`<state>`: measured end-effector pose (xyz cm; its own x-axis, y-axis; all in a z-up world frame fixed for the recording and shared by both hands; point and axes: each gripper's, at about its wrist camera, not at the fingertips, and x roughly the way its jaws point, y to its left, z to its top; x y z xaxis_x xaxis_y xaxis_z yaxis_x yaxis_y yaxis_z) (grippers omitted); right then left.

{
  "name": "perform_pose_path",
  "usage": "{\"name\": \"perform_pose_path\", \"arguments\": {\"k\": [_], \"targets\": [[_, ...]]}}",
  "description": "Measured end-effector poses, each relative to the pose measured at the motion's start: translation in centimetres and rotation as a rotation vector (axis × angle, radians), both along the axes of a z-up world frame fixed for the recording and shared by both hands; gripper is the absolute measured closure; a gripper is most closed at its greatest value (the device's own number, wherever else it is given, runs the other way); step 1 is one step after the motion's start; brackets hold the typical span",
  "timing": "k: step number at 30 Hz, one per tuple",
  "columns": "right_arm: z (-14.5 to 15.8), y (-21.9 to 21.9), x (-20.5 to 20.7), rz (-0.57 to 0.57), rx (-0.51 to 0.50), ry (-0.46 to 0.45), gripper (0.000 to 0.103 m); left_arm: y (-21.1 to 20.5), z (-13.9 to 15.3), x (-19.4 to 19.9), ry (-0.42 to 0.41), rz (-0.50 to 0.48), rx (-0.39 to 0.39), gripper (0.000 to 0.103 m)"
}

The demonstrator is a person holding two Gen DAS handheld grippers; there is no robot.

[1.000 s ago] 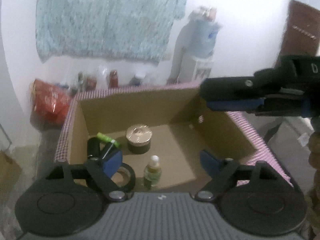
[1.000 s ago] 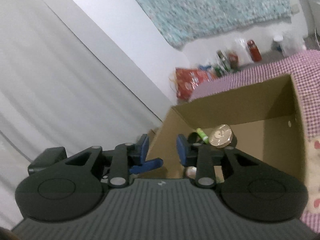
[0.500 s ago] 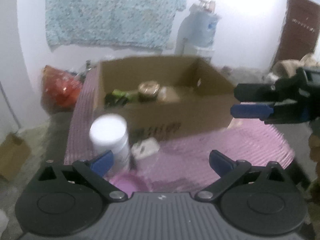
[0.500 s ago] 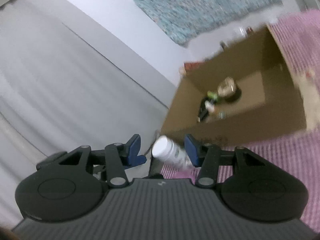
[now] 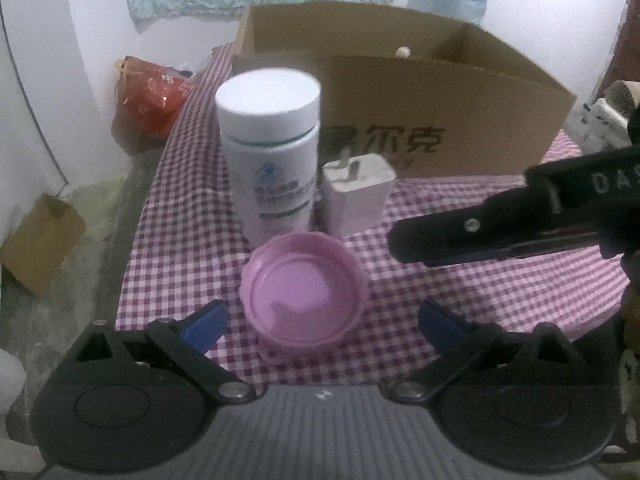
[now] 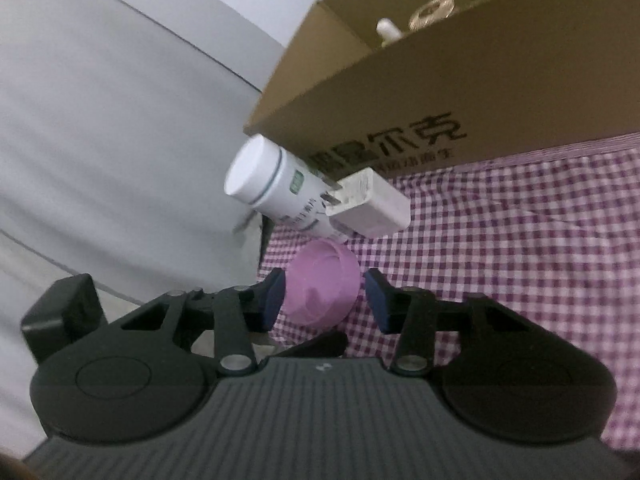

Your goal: Organize rigid objects

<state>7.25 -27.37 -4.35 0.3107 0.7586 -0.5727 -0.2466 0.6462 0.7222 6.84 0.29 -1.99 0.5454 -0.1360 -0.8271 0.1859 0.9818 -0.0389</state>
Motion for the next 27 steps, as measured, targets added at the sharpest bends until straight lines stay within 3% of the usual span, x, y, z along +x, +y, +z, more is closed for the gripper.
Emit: {"name": "perform_pose_path", "arguments": {"k": [6,14,27], "targets": [[-1.9,2.5,1.6,0.02,-0.014,0.049,0.067,0.3,-1.3,0.3,0.021,-0.007,-0.032,0.002],[-2.9,3.8,2.5,0.025,-0.032,0.072,0.067,-0.6,-1.1,-0.3,-0.016,-0.058,-0.052,0.002],[-2.3,-3.4,-0.3,-0.157,-0.088,0.059,0.065,-7.5,-1.2,-0.6,-0.029,-0.284,-0.132,0.002]]}}
